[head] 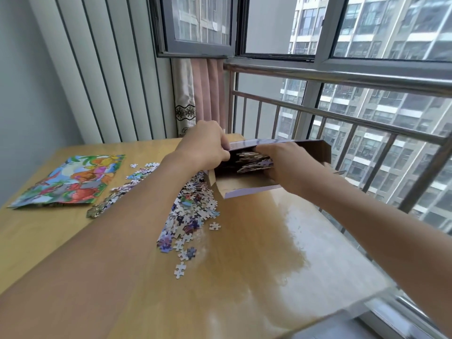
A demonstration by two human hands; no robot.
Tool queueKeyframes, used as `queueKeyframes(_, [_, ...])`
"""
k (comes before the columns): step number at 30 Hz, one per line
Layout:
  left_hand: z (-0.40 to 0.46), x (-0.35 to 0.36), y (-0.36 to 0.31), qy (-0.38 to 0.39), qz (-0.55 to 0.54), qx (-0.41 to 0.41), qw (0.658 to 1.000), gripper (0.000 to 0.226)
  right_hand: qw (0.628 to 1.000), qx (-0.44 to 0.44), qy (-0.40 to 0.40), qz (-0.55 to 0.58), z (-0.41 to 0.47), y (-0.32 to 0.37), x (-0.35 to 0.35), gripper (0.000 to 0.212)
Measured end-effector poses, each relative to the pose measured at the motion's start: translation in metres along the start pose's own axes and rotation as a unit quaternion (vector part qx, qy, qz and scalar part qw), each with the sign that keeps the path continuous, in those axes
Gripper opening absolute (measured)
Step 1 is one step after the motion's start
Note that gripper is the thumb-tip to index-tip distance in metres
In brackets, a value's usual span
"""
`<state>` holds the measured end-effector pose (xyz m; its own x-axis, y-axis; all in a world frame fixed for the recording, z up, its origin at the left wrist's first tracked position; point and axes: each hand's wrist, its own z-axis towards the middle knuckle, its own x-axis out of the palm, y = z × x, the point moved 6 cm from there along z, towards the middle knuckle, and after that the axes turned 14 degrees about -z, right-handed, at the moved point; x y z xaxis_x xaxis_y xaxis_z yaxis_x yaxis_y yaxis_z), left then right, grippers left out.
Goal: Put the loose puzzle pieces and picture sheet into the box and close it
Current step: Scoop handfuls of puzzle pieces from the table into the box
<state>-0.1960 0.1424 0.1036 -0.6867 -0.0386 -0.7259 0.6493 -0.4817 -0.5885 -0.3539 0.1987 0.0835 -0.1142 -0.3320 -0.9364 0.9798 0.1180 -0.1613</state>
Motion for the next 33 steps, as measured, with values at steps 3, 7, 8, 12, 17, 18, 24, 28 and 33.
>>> queueKeyframes(3, [0.000, -0.003, 0.000, -0.009, -0.005, 0.003, 1.000, 0.017, 1.000, 0.022, 0.008, 0.012, 0.004, -0.005, -0.007, 0.057])
queueKeyframes(7, [-0.003, -0.003, -0.001, -0.014, -0.018, 0.009, 1.000, 0.017, 0.992, 0.048, -0.041, 0.107, 0.001, -0.018, -0.012, 0.055])
queueKeyframes(8, [-0.003, -0.004, -0.001, -0.016, -0.020, 0.008, 1.000, 0.017, 0.988, 0.053, -0.046, 0.140, -0.001, -0.023, -0.011, 0.053])
queueKeyframes(12, [-0.004, -0.002, 0.000, -0.016, -0.028, 0.001, 0.999, 0.017, 0.989, 0.011, -0.137, 0.056, -0.008, -0.023, -0.019, 0.018])
queueKeyframes(17, [-0.003, 0.005, 0.000, -0.001, -0.030, -0.004, 1.000, 0.018, 0.996, -0.074, -0.018, -0.054, 0.006, -0.012, -0.003, 0.019])
queueKeyframes(18, [-0.002, 0.005, 0.001, -0.003, -0.030, -0.005, 1.000, 0.018, 0.995, -0.092, 0.032, -0.036, 0.006, -0.012, 0.001, 0.019])
queueKeyframes(24, [0.001, 0.000, 0.009, -0.002, -0.028, -0.003, 1.000, 0.019, 0.984, -0.108, 0.131, 0.052, -0.024, -0.024, -0.001, 0.061])
queueKeyframes(28, [0.009, -0.007, -0.002, 0.030, -0.119, -0.006, 0.992, 0.025, 0.990, -0.061, -0.095, -0.087, -0.018, -0.042, -0.020, 0.004])
queueKeyframes(33, [0.017, -0.029, -0.008, -0.042, -0.278, -0.003, 0.960, 0.031, 0.963, -0.048, -0.260, -0.056, -0.016, -0.049, -0.064, 0.011])
